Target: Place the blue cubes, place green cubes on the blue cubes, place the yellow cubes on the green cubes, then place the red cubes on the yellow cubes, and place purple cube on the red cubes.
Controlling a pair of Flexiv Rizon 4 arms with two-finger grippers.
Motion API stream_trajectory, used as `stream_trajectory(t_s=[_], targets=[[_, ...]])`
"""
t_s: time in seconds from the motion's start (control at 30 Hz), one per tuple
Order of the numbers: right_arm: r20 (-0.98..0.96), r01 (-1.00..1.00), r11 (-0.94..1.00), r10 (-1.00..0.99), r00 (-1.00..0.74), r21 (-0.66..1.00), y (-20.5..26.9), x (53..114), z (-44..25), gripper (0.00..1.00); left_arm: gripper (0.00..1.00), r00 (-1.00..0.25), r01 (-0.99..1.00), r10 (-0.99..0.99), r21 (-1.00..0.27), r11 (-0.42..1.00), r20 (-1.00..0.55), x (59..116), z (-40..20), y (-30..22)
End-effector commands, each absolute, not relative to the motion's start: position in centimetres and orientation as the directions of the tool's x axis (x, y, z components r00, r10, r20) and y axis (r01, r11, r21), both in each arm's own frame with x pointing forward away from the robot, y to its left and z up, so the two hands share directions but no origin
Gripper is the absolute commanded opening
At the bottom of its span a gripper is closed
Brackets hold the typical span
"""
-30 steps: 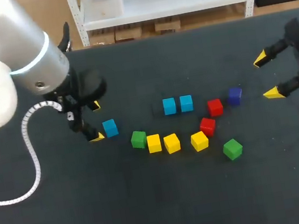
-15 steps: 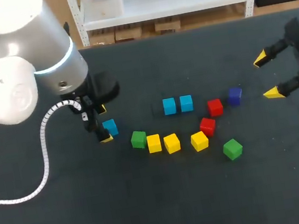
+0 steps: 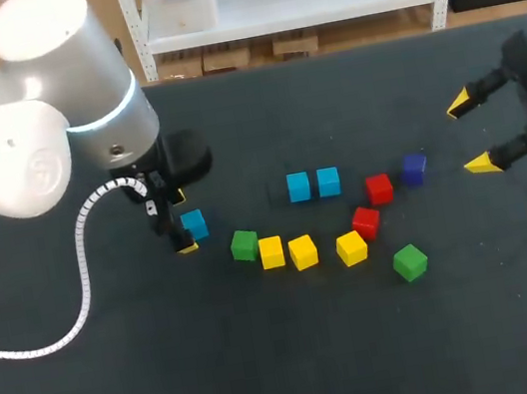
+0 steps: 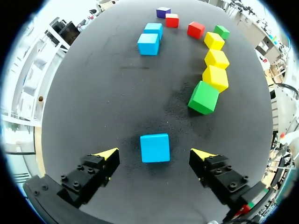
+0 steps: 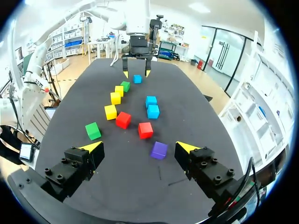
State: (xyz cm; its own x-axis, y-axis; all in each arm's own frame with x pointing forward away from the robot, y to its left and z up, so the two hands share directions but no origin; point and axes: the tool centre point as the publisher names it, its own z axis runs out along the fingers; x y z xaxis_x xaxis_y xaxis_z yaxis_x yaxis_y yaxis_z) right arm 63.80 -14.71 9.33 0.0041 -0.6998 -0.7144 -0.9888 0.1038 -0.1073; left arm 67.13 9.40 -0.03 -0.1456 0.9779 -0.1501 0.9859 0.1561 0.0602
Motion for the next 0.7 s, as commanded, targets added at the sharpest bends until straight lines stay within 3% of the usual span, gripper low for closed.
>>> stream_trajectory(t_s=[0.03, 0.1, 0.17, 0.23, 0.27, 0.3, 0.33, 0.37, 0.43, 0.47, 0.53, 0.7], targets=[[-0.716, -0.989, 0.103, -0.698, 0.005, -0.107, -14.7, 63.89, 9.25, 1.0, 0.81, -0.147, 0.986, 0.978, 0.056, 0.156, -0.146, 67.3, -0.19, 9.33], [-0.716, -0.989, 0.103, -0.698, 0.005, -0.107, -14.7, 63.89, 9.25, 1.0, 0.78, -0.146, 0.986, 0.978, 0.053, 0.155, -0.146, 67.28, -0.24, 9.31], [-0.716, -0.989, 0.103, -0.698, 0.005, -0.107, -14.7, 63.89, 9.25, 1.0, 0.54, -0.145, 0.987, 0.978, 0.052, 0.154, -0.147, 67.27, -0.27, 9.26], [-0.716, -0.989, 0.103, -0.698, 0.005, -0.107, -14.7, 63.89, 9.25, 1.0, 0.56, -0.143, 0.987, 0.979, 0.051, 0.152, -0.148, 67.26, -0.3, 9.14], [-0.716, -0.989, 0.103, -0.698, 0.005, -0.107, -14.7, 63.89, 9.25, 1.0, 0.66, -0.141, 0.987, 0.979, 0.05, 0.15, -0.151, 67.25, -0.3, 9.09], [-0.716, -0.989, 0.103, -0.698, 0.005, -0.107, -14.7, 63.89, 9.25, 1.0, 0.69, -0.139, 0.988, 0.978, 0.05, 0.148, -0.152, 67.23, -0.3, 9.02], [-0.716, -0.989, 0.103, -0.698, 0.005, -0.107, -14.7, 63.89, 9.25, 1.0, 0.67, -0.137, 0.988, 0.979, 0.049, 0.146, -0.153, 67.21, -0.28, 8.93], [-0.716, -0.989, 0.103, -0.698, 0.005, -0.107, -14.7, 63.89, 9.25, 1.0, 0.51, -0.133, 0.989, 0.979, 0.051, 0.142, -0.155, 67.2, -0.26, 8.87], [-0.716, -0.989, 0.103, -0.698, 0.005, -0.107, -14.7, 63.89, 9.25, 1.0, 0.42, -0.128, 0.989, 0.98, 0.052, 0.137, -0.154, 67.18, -0.23, 8.8], [-0.716, -0.989, 0.103, -0.698, 0.005, -0.107, -14.7, 63.89, 9.25, 1.0, 0.31, -0.125, 0.989, 0.98, 0.053, 0.135, -0.154, 67.17, -0.23, 8.78], [-0.716, -0.989, 0.103, -0.698, 0.005, -0.107, -14.7, 63.89, 9.25, 1.0, 0.0, -0.119, 0.99, 0.981, 0.056, 0.129, -0.153, 67.14, -0.19, 8.74], [-0.716, -0.989, 0.103, -0.698, 0.005, -0.107, -14.7, 63.89, 9.25, 1.0, 0.0, -0.084, 0.993, 0.984, 0.069, 0.096, -0.158, 67.01, 0.61, 8.68]])
